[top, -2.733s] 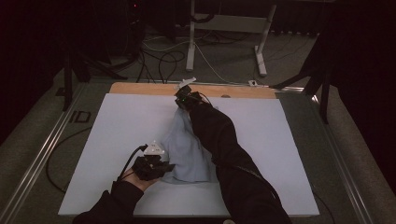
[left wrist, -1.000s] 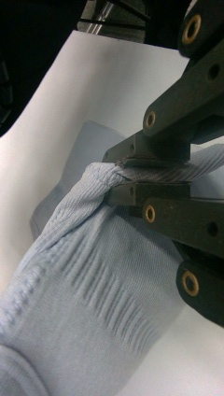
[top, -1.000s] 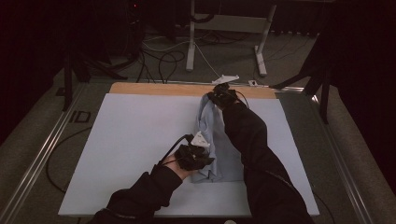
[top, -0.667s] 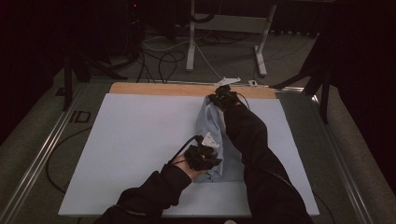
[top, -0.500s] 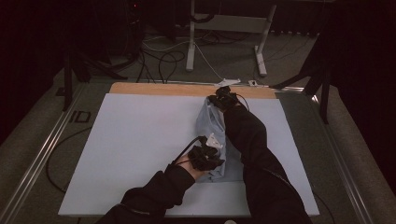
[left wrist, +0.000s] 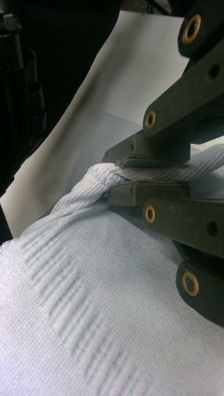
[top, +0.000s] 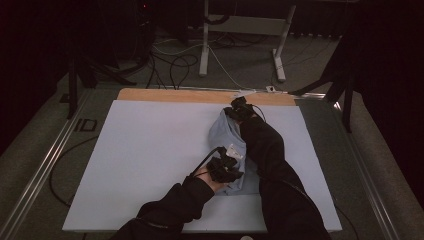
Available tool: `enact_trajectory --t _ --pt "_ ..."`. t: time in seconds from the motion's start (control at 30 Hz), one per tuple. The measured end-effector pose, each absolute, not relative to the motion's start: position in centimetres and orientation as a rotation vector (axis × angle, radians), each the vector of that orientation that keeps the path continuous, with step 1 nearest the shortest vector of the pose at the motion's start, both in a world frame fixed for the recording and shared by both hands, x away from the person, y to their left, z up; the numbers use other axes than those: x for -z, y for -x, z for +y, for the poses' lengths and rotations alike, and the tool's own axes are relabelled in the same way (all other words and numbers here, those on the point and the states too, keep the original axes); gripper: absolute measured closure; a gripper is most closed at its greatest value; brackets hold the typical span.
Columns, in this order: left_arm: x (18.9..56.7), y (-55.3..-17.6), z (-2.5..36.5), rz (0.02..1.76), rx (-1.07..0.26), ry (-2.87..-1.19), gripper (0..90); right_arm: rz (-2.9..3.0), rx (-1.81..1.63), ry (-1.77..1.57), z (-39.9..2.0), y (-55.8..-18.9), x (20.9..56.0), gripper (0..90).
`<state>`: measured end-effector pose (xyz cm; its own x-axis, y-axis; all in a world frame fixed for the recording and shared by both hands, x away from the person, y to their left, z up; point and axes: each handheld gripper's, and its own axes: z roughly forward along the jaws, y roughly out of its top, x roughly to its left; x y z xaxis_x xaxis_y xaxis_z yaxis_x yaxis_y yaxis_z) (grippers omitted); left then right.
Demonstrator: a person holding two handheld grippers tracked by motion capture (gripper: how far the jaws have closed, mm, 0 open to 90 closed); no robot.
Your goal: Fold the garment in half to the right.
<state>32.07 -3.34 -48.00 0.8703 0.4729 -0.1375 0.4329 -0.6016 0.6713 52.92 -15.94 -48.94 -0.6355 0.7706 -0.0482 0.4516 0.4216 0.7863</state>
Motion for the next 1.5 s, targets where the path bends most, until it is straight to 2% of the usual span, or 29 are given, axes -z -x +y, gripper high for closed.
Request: enact_trajectory --t 0.17,0.23,0.33,0.37,0.63,0.97,1.17,1.4,1.5 --pt "48.5 -32.4 -4.0 0.655 -0.060 -2.310 83.4 2.294 -1.090 -1.067 -16.5 -52.9 49.4 83.3" --pt "48.7 -32.5 -4.2 0.652 -0.062 -2.320 83.4 2.292 -1.080 -1.068 -16.8 -52.9 49.2 75.9" --pt "48.8 -32.5 -4.4 0.652 -0.062 -2.326 83.3 2.293 -1.055 -1.057 -17.1 -52.7 48.9 73.0" --pt "49.0 -32.5 -4.6 0.653 -0.063 -2.329 83.3 2.290 -1.045 -1.058 -17.6 -52.5 48.4 66.7" --pt "49.2 -32.7 -5.2 0.651 -0.052 -2.339 82.7 2.269 -1.022 -1.062 -19.7 -51.5 46.5 46.3" --pt "48.9 -32.7 -6.7 0.650 -0.035 -2.331 81.0 2.228 -1.089 -1.081 -20.6 -50.0 45.1 43.7" --pt "49.1 -32.4 -7.8 0.619 -0.007 -2.350 76.8 2.243 -1.111 -1.080 -20.6 -49.6 45.1 40.9" --pt "49.5 -31.9 -8.6 0.591 0.014 -2.360 65.9 2.263 -1.134 -1.088 -20.6 -49.5 45.4 32.2" --pt "49.4 -31.6 -8.9 0.584 -0.001 -2.364 65.9 2.262 -1.136 -1.091 -20.6 -49.4 45.3 31.7"
